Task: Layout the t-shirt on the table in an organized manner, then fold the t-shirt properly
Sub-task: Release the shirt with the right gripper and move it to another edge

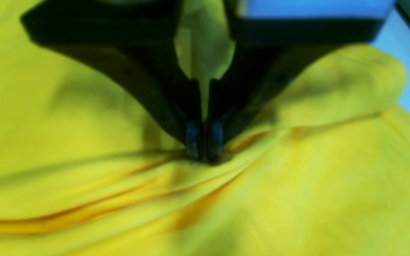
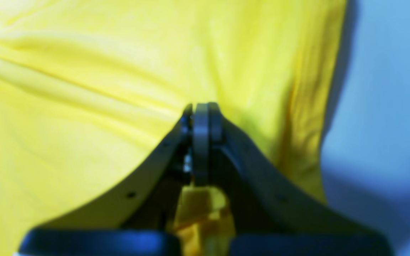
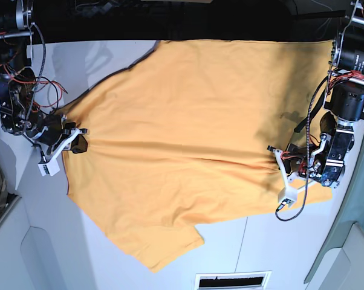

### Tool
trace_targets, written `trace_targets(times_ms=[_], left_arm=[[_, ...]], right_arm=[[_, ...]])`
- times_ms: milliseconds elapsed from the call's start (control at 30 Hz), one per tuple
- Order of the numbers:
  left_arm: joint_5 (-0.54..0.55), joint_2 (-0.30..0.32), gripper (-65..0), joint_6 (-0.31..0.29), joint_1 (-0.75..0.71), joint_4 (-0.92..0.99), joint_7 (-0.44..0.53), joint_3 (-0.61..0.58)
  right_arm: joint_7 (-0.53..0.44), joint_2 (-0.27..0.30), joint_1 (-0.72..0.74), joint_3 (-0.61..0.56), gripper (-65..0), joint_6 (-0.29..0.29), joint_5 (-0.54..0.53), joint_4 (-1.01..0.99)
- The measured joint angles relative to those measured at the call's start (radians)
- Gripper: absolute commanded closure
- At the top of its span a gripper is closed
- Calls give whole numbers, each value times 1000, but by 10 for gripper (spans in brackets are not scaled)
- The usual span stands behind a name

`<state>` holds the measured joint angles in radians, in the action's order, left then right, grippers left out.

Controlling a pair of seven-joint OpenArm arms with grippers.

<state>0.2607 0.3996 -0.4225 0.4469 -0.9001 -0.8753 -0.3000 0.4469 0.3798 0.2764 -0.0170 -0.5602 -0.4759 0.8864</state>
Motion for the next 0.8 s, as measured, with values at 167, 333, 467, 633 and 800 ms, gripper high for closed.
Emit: trace_targets(times_ms=[167,333,467,633,800], left_arm=[[1,-18,-40,0,8,2,2,0],[6,-17,-64,0,8,2,-4,0],[20,-4,-149,0,12,1,-35,-2],[73,47,-170,-5,7,-15,-61,-2],[150,103,-170,-5,-4,-67,-106,-6]], right_arm=[[22,-1,-60,75,0,2,-51,63],[71,-6,-68,192,0,14,-27,114],[101,-3,-66,319,0,18,-29,187],[155,-3,-74,475,0,18,-28,202],[154,-3,-142,549,0,20,-38,202]])
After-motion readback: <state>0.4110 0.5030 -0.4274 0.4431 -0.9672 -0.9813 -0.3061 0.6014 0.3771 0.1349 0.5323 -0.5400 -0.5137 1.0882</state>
